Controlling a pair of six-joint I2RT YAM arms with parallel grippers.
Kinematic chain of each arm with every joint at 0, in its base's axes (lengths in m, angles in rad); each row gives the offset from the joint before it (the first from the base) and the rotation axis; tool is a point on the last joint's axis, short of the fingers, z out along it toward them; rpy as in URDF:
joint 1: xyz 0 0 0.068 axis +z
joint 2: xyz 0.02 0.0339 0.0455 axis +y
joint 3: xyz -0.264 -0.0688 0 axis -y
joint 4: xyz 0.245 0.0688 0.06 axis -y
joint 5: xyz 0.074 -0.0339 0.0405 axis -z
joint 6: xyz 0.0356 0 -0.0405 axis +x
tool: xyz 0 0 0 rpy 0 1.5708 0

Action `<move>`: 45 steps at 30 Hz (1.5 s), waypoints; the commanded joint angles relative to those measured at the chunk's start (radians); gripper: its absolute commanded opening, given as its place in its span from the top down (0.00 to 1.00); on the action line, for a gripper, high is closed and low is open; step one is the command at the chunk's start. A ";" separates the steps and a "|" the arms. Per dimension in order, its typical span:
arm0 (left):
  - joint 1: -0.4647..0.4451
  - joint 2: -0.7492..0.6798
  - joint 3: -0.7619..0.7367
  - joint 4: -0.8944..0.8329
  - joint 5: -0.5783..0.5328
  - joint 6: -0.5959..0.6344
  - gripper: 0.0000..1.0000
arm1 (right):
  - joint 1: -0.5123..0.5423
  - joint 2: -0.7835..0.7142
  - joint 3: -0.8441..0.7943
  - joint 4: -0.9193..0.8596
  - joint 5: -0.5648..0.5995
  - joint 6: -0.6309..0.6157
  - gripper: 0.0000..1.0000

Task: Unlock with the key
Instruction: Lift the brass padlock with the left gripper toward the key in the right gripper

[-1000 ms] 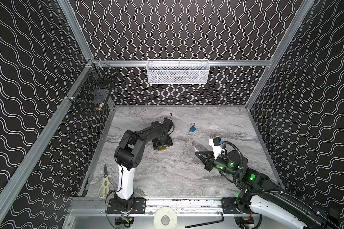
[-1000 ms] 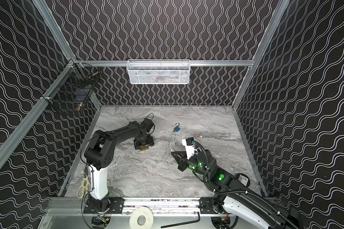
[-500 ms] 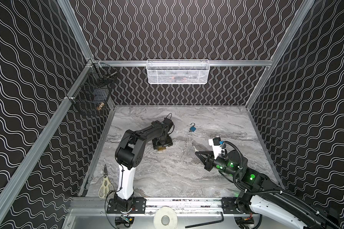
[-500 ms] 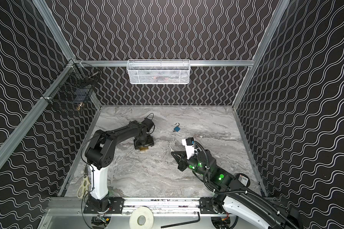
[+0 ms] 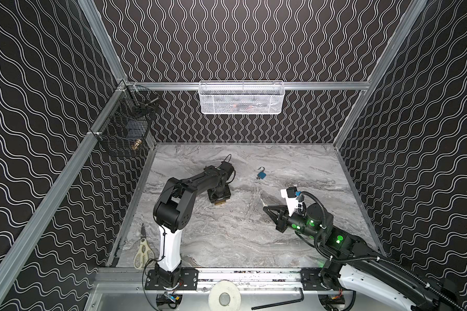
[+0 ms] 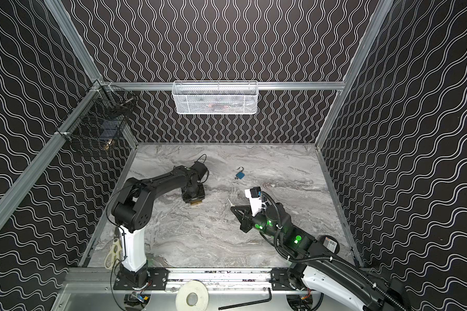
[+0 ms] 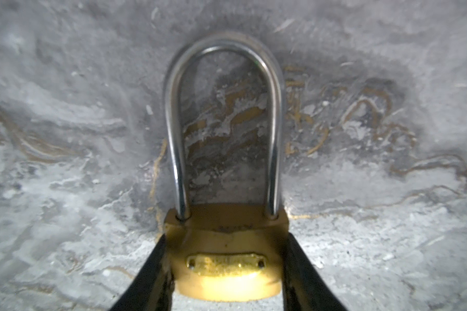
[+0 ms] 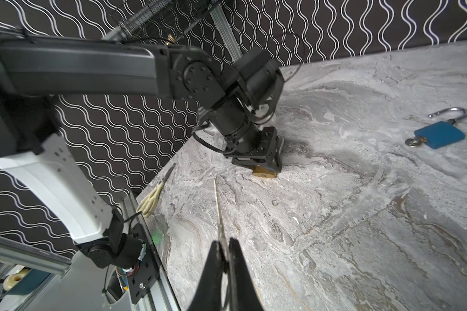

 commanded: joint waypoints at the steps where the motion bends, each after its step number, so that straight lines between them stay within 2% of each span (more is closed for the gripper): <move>1: 0.001 -0.049 -0.075 -0.018 0.072 -0.034 0.56 | -0.001 0.026 -0.024 0.074 0.001 0.027 1.00; 6: -0.005 -0.230 -0.250 0.265 0.154 -0.129 0.58 | -0.001 0.077 -0.080 0.203 -0.009 0.075 1.00; 10: -0.031 -0.383 -0.375 0.448 0.132 -0.221 0.58 | -0.001 0.142 -0.072 0.224 -0.012 0.094 1.00; 16: -0.046 -0.545 -0.466 0.581 0.098 -0.334 0.58 | 0.010 0.253 -0.018 0.152 0.025 0.130 1.00; 21: -0.064 -0.640 -0.603 0.814 0.119 -0.502 0.58 | 0.068 0.335 0.033 0.151 0.053 0.132 1.00; 31: -0.108 -0.801 -0.642 0.785 0.075 -0.575 0.58 | 0.103 0.456 0.115 0.147 0.055 0.137 1.00; 45: -0.111 -0.837 -0.689 0.841 0.091 -0.589 0.59 | 0.135 0.581 0.242 0.048 0.126 0.158 1.00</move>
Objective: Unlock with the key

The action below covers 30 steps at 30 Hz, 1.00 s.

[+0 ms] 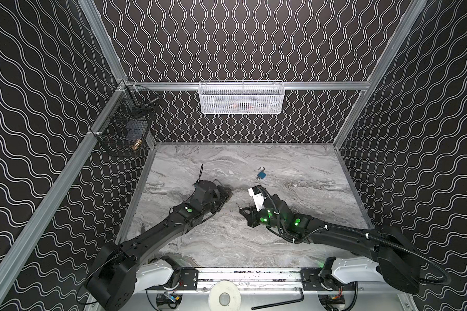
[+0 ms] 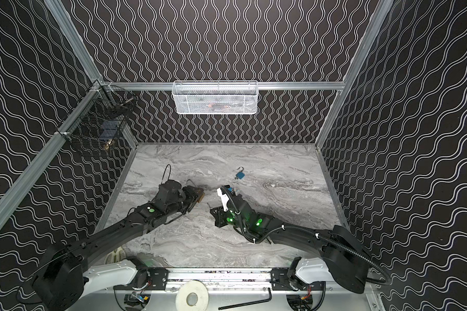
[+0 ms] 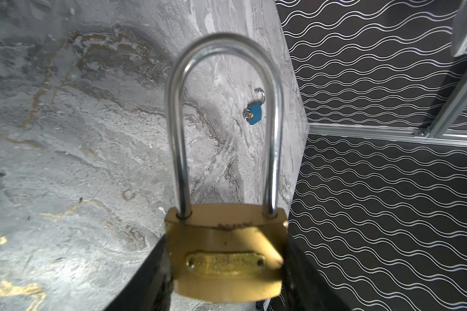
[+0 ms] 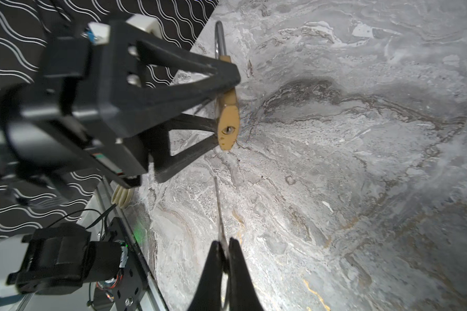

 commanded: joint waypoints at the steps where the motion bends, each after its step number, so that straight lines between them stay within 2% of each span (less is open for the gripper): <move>1: -0.002 -0.012 0.000 0.083 -0.006 -0.009 0.59 | 0.002 0.021 0.030 -0.047 0.035 0.025 1.00; 30: -0.035 -0.020 -0.033 0.124 -0.022 -0.034 0.59 | 0.014 0.123 0.148 -0.126 0.051 0.038 1.00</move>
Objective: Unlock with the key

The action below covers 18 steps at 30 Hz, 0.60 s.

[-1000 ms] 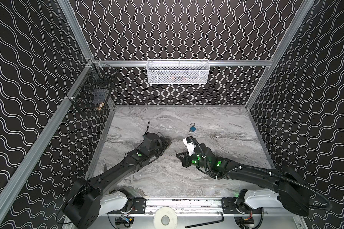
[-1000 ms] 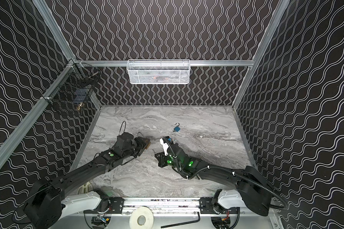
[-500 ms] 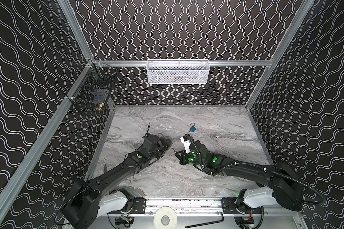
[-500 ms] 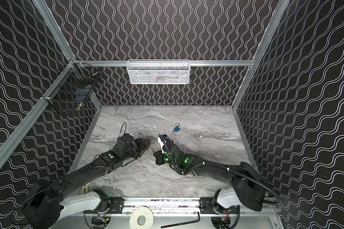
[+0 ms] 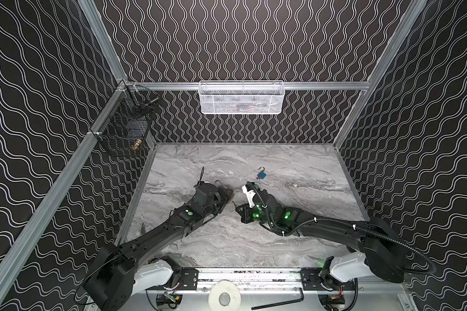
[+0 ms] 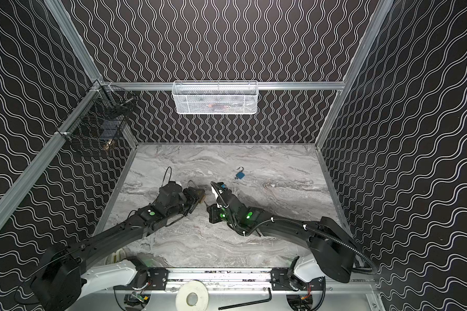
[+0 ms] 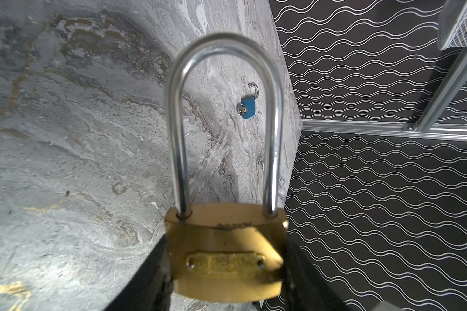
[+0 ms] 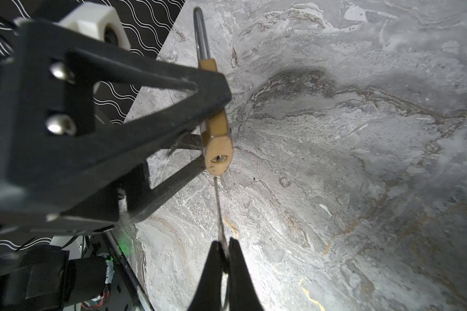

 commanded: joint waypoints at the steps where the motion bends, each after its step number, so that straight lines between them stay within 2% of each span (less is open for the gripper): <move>1: 0.000 -0.004 0.001 0.079 -0.002 -0.012 0.59 | 0.002 0.002 0.007 -0.006 0.018 0.017 1.00; 18: -0.005 -0.003 -0.001 0.074 0.002 -0.014 0.59 | 0.002 0.004 0.014 -0.001 0.016 0.020 1.00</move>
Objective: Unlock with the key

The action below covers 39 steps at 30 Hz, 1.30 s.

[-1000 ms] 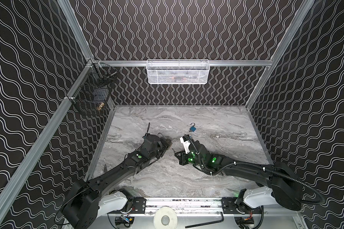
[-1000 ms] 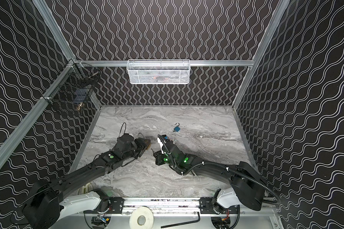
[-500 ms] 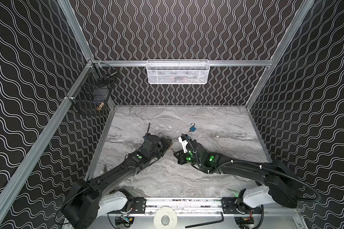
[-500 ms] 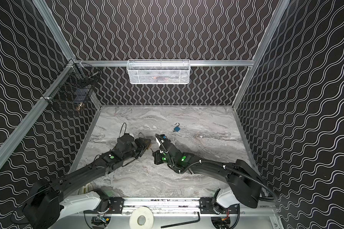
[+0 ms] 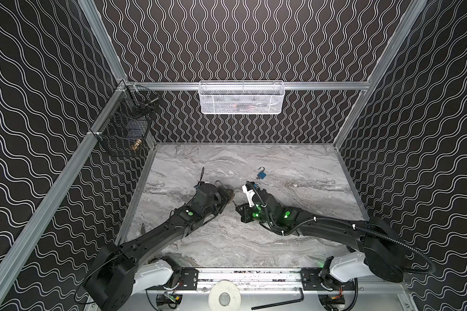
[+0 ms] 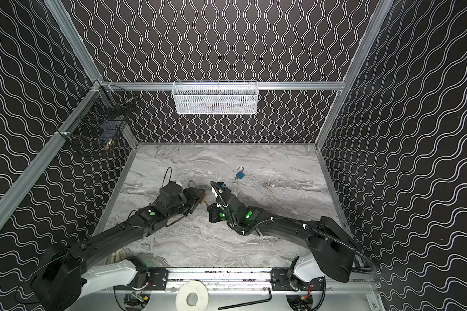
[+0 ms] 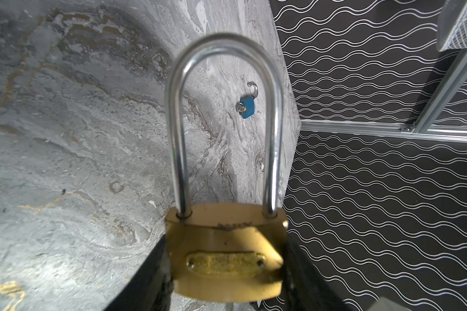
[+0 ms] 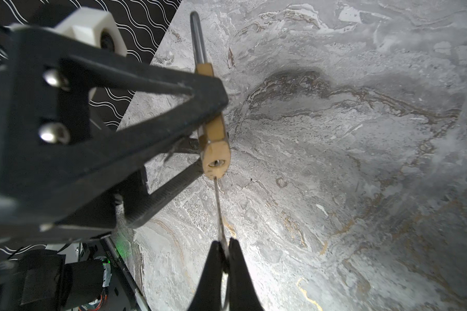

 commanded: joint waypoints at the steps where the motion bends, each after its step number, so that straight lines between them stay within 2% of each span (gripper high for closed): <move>1: -0.002 -0.004 0.002 0.071 0.001 0.009 0.59 | 0.001 0.001 0.004 0.012 0.004 0.018 1.00; 39: -0.007 -0.020 -0.021 0.078 0.000 -0.010 0.60 | -0.004 0.037 0.059 -0.046 0.019 0.002 1.00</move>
